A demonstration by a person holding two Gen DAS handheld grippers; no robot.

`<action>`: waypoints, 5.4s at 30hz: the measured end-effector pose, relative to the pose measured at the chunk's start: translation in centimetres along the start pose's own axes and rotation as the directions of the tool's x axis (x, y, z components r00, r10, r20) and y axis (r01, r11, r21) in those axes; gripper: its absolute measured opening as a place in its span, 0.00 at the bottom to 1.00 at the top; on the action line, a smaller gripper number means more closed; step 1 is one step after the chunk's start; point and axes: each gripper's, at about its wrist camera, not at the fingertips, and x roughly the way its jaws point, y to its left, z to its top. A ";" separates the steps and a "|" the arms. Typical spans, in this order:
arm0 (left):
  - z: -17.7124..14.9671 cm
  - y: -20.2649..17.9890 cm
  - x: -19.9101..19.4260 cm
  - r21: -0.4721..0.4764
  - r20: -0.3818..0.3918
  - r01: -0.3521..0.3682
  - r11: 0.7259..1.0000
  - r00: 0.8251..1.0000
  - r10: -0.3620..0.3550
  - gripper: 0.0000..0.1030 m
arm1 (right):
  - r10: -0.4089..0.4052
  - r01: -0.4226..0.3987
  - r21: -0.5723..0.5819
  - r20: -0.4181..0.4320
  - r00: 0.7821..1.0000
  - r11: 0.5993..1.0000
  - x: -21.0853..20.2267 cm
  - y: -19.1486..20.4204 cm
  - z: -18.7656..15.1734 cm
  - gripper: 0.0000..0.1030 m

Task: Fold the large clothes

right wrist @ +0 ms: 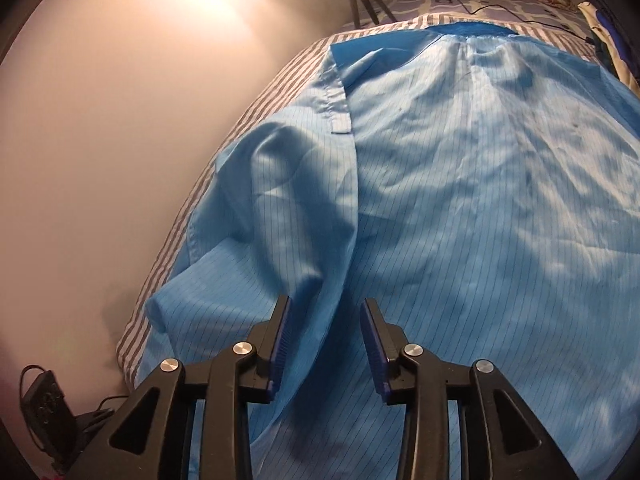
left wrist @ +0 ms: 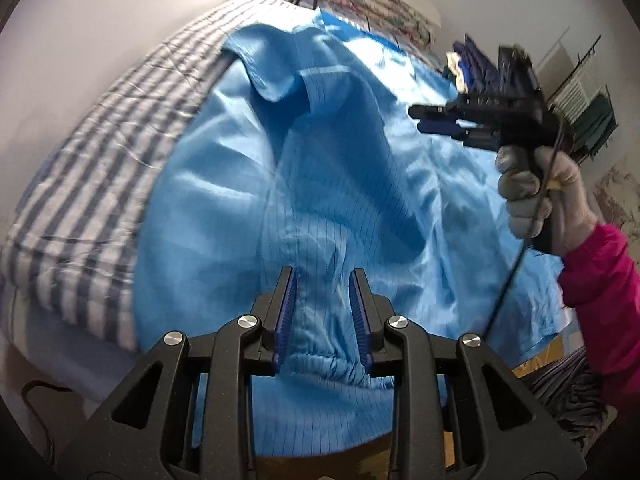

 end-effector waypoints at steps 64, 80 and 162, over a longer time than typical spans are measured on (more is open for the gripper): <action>-9.3 3.0 -5.9 -0.147 0.126 -0.008 0.989 0.992 0.026 0.00 | -0.426 0.335 -0.531 -0.056 0.903 0.778 20.1 21.4 9.0 0.01; -9.2 3.3 -6.0 -0.160 0.129 0.008 0.987 0.992 0.013 0.00 | -0.420 0.393 -0.308 -0.023 0.907 0.866 13.3 9.9 10.9 0.33; -10.4 5.2 -7.4 -0.249 0.143 -0.030 0.968 0.987 0.068 0.00 | -0.278 0.281 -0.209 0.045 0.959 0.937 3.4 5.8 6.0 0.41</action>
